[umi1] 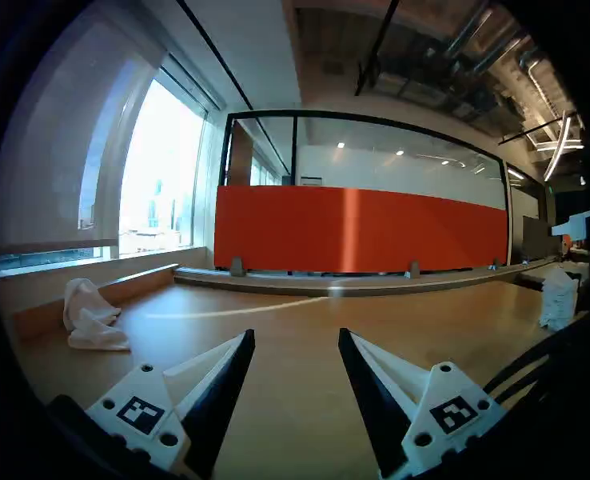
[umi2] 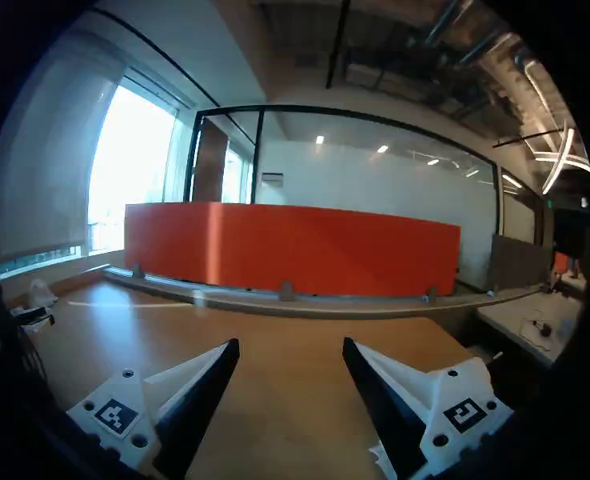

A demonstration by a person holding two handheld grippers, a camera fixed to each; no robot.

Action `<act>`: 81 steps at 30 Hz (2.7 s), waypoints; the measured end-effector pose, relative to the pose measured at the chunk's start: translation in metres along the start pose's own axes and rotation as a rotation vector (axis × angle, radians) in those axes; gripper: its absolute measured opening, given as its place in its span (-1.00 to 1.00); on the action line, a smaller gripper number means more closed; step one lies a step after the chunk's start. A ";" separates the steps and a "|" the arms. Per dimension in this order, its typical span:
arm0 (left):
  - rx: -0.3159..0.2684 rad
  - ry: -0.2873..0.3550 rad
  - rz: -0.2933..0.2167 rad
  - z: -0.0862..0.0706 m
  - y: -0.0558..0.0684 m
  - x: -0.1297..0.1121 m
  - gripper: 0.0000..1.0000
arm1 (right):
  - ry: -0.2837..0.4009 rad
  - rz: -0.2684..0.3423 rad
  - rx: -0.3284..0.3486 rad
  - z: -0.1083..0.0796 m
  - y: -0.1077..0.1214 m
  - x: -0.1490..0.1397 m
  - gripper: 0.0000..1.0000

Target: Fold towel

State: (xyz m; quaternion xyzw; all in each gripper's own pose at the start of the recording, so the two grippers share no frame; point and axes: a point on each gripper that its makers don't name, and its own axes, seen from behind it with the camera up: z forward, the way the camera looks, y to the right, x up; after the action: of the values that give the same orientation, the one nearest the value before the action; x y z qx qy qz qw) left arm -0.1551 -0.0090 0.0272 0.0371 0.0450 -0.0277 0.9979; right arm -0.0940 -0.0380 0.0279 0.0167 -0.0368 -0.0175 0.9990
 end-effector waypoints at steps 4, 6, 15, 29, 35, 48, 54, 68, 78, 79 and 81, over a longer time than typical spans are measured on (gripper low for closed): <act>0.000 0.001 0.011 0.001 0.000 0.000 0.53 | 0.002 0.002 0.007 0.001 -0.001 -0.001 1.00; 0.002 0.001 0.017 0.001 0.000 0.000 0.53 | 0.003 0.003 0.009 0.002 0.000 -0.002 1.00; 0.001 0.009 0.042 -0.001 0.003 -0.001 0.53 | 0.002 0.005 0.007 0.003 0.007 -0.003 1.00; 0.001 0.009 0.047 -0.002 0.003 -0.002 0.94 | 0.011 -0.006 0.026 0.008 0.007 -0.002 1.00; 0.001 0.010 0.046 -0.002 0.003 -0.002 0.97 | 0.040 0.000 0.035 0.011 0.008 0.007 1.00; 0.002 0.010 0.046 -0.002 0.003 -0.002 0.96 | 0.055 -0.005 0.037 0.015 0.004 -0.008 1.00; 0.002 0.010 0.046 -0.001 0.003 -0.002 0.97 | 0.055 0.014 0.006 0.015 0.013 -0.031 1.00; 0.002 0.010 0.046 -0.001 0.002 -0.002 0.97 | 0.065 0.068 -0.063 0.008 0.048 -0.083 1.00; 0.002 0.010 0.046 -0.001 0.002 -0.002 0.97 | 0.058 0.060 -0.064 0.006 0.053 -0.108 1.00; 0.002 0.010 0.046 -0.001 0.002 -0.002 0.97 | 0.060 0.061 -0.065 0.006 0.054 -0.108 1.00; 0.002 0.010 0.046 -0.001 0.002 -0.002 0.97 | 0.066 0.062 -0.068 0.006 0.056 -0.109 1.00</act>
State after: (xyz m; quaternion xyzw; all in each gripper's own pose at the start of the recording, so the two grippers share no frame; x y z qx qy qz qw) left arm -0.1573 -0.0067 0.0263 0.0392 0.0492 -0.0044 0.9980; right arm -0.2017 0.0217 0.0278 -0.0177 -0.0039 0.0130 0.9998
